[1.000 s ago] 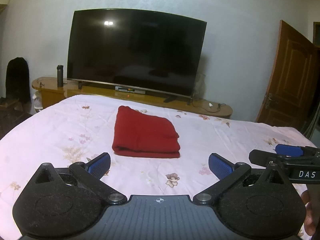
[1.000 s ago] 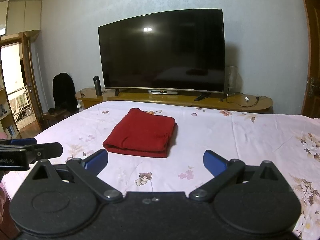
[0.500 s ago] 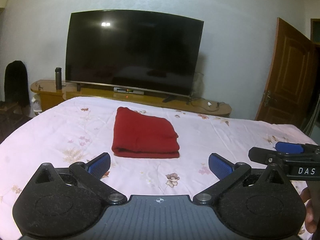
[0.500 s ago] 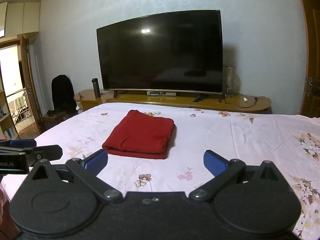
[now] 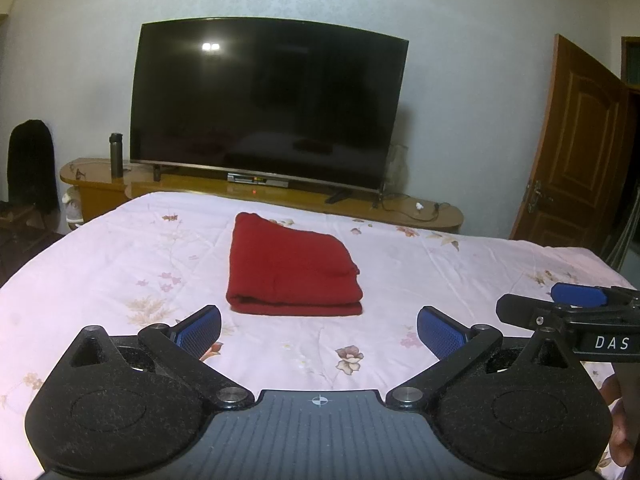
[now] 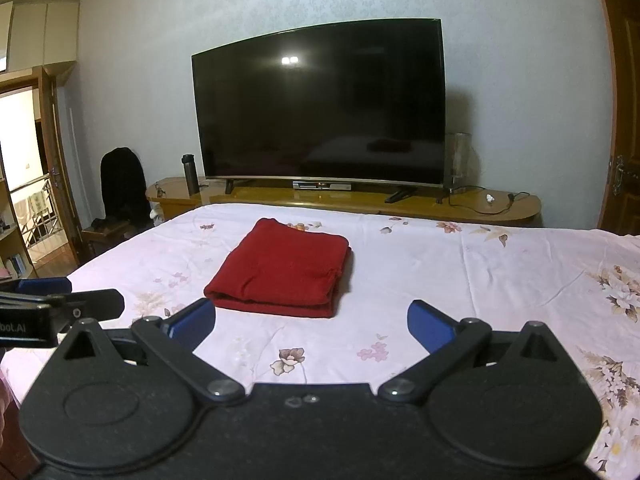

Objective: Fold small clothes

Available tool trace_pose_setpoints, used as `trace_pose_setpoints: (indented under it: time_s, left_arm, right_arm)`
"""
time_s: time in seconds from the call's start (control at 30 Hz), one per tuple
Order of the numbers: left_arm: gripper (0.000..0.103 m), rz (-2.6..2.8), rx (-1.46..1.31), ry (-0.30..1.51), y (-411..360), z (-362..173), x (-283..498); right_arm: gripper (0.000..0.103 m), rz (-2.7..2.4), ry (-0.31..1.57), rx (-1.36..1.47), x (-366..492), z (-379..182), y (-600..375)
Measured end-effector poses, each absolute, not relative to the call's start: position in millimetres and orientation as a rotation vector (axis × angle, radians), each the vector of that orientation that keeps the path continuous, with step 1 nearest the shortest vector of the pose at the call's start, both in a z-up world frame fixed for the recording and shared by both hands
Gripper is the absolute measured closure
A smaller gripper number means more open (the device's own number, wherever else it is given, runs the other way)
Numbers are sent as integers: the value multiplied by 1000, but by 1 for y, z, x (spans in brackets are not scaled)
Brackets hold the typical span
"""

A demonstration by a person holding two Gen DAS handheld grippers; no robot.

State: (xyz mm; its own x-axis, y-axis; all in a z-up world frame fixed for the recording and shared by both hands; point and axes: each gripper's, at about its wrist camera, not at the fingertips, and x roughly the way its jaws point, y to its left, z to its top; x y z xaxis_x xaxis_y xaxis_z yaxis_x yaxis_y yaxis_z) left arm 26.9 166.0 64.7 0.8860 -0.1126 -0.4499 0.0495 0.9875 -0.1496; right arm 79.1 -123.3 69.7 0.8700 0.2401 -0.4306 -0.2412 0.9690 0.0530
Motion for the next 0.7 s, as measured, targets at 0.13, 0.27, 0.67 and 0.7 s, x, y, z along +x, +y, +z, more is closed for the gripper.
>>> trace_pose_setpoints:
  time_s: [0.13,0.27,0.67,0.7]
  left_arm:
    - [0,-84,-136,475,168,64,28]
    - [0,-82,-136,473,170,63,29]
    - [0,-80,-146,472,177,61,30]
    - [0,-82,-147,472,177,60,30]
  right_arm:
    - [1,252,449,-2,79,70,-123]
    - [1,254,450,-5,81,70,-120]
    - [1,257,448,-10,84,69,-113]
    - [1,257,447,-11,84,69,-112]
